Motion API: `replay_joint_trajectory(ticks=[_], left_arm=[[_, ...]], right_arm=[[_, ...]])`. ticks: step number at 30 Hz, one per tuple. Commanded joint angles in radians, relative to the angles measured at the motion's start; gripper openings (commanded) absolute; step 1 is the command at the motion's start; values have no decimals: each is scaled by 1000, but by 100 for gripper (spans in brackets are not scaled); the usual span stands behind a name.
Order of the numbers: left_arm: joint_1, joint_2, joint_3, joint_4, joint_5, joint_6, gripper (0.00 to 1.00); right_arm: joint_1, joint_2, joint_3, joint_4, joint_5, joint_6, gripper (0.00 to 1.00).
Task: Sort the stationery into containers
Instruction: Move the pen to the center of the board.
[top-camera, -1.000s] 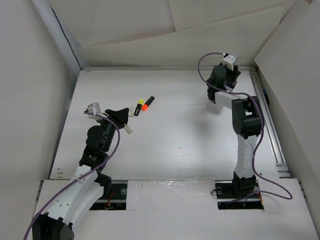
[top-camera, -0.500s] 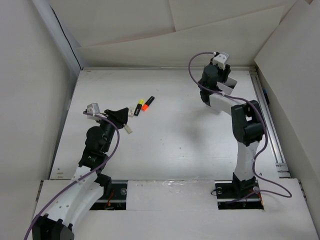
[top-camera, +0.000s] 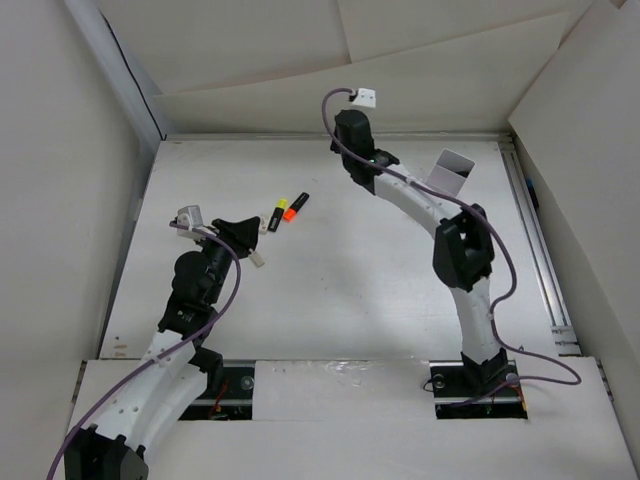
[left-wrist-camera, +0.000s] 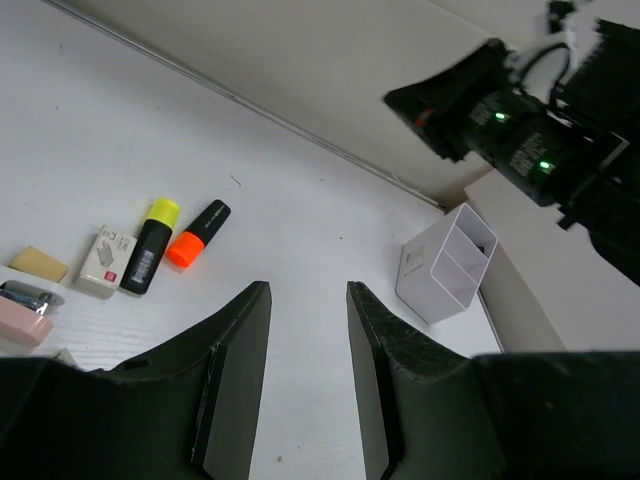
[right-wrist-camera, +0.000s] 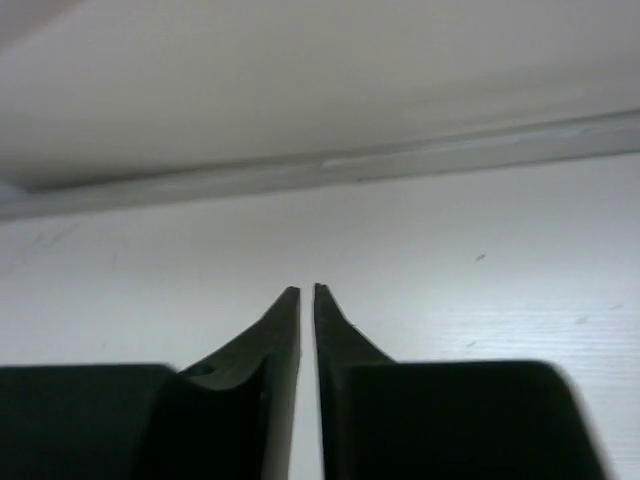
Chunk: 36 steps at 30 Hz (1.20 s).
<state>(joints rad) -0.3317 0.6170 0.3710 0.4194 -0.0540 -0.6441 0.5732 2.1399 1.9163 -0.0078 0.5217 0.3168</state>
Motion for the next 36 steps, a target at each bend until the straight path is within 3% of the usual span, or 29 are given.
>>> replay_joint_trajectory(ticks=[1, 3, 4, 8, 11, 24, 34, 35, 36], left_arm=[[2, -2, 48, 33, 34, 12, 33], [2, -13, 39, 45, 23, 12, 33], [2, -13, 39, 45, 14, 12, 33], [2, -13, 39, 45, 25, 12, 33], [2, -13, 29, 45, 25, 3, 33], [2, -13, 29, 55, 25, 3, 33], [2, -43, 29, 35, 22, 3, 33], [2, -43, 29, 35, 22, 3, 33], [2, -43, 29, 35, 22, 3, 33]], right_arm=[[36, 161, 192, -336, -114, 132, 20], [60, 227, 294, -411, -140, 154, 36], [60, 276, 364, -431, -150, 154, 54], [85, 330, 423, -486, -160, 192, 77], [96, 350, 423, -495, -200, 217, 81], [152, 449, 478, -530, -213, 245, 82], [152, 502, 512, -560, -213, 245, 62], [152, 502, 512, -560, -213, 245, 53], [152, 502, 512, -570, -213, 245, 51]])
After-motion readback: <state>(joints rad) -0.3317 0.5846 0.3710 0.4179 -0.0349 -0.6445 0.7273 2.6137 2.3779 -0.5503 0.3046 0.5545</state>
